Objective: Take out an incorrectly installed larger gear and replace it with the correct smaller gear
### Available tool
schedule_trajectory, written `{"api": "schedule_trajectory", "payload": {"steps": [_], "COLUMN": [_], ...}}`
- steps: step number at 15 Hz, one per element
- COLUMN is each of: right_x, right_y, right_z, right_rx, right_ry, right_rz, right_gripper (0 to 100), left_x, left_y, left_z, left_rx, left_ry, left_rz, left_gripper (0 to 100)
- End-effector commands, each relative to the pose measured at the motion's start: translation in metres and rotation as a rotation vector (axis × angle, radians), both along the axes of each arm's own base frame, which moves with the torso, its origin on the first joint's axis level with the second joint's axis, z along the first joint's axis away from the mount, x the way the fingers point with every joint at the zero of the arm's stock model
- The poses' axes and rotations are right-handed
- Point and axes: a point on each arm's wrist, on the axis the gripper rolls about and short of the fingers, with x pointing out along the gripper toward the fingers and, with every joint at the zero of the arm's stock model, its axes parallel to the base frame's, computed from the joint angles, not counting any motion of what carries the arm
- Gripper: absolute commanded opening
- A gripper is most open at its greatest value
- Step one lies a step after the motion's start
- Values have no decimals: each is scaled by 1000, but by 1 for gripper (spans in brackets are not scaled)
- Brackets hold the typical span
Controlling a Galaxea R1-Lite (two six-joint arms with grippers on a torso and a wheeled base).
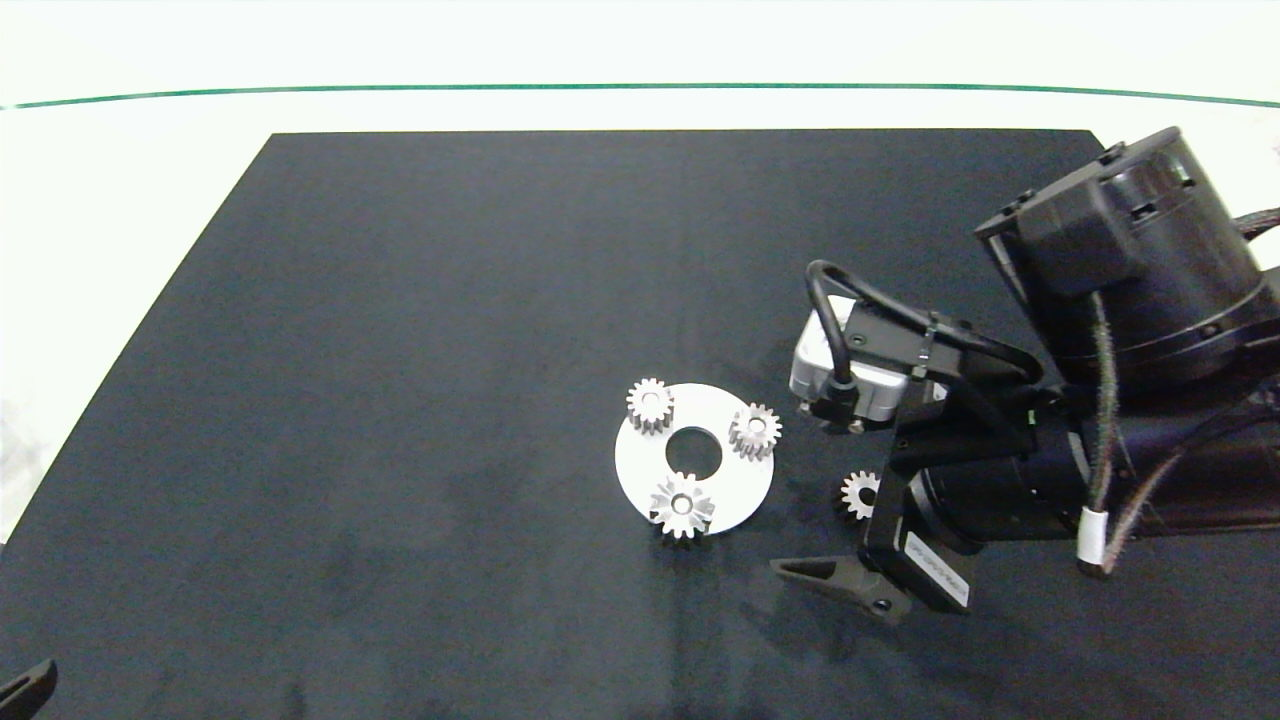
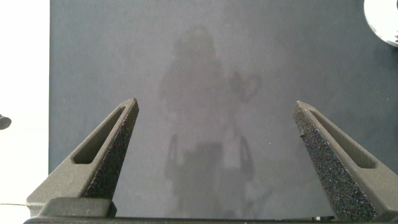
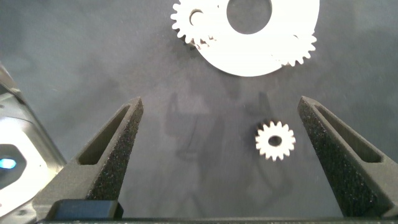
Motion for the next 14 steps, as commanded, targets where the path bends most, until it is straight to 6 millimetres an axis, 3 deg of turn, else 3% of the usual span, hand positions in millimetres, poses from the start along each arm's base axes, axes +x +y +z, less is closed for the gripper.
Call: {"api": "schedule_trajectory", "payload": {"steps": [1,8,14], "right_x": [18,19,29], "right_y": [22,65,81], "right_z": [-10,-20,-33], "right_rx": [-59,-189,-245], "right_ry": [-5,-45,-55], "right_rz": [43,156,134], "right_gripper": [100,100,100], "left_x": [-2,-5,-6], "left_y": [0,0,1], "left_z": [0,0,0], "left_rx": [-1,-2,-4], "left_ry": [-4,-20,-26], "left_rz": [1,3,3], "left_gripper": [100,100,100]}}
